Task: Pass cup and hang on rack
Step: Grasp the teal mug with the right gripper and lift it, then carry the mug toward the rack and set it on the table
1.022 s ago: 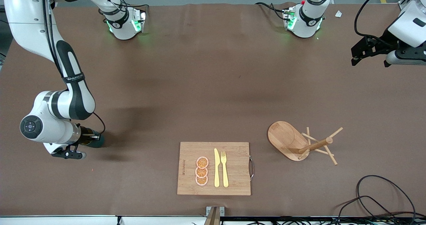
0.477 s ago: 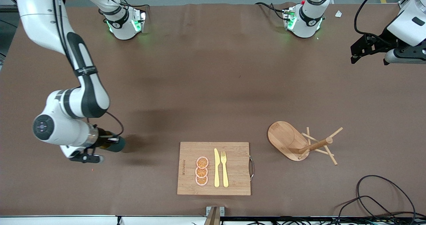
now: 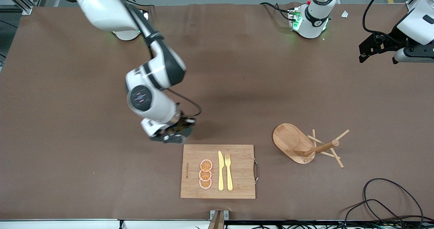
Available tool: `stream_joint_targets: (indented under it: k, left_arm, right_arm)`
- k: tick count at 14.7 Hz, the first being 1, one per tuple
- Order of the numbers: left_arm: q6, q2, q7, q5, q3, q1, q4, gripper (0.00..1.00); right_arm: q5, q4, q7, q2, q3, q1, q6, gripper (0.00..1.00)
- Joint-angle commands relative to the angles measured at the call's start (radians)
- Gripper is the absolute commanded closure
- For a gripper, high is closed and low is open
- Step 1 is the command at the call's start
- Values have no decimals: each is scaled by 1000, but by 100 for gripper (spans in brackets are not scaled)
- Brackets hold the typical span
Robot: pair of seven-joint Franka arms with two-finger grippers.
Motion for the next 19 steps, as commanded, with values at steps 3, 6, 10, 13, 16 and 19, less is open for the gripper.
stream_joint_targets:
  k: [3,6,10,13,16,19]
  left_arm:
    - [38,26,-7,2,-18,-9,10,0]
    - [52,31,-18,2,-33,-26,10,0]
    - [55,66,-76,8,-84,-31,11,0]
    - [84,89,-169,14,-130,-31,10,0]
    - [88,104,-260,13,-165,-31,11,0]
    - [105,126,-351,13,-200,-32,17,0]
  right_arm:
    - [56,208,153,183,26,115,143,99]
    - [56,219,310,237,31,193,253,99]
    - [56,225,426,262,28,261,290,96]
    - [51,216,434,274,25,273,309,78]
    - [48,216,434,272,25,273,307,46]
    - [48,216,431,245,24,259,291,13]
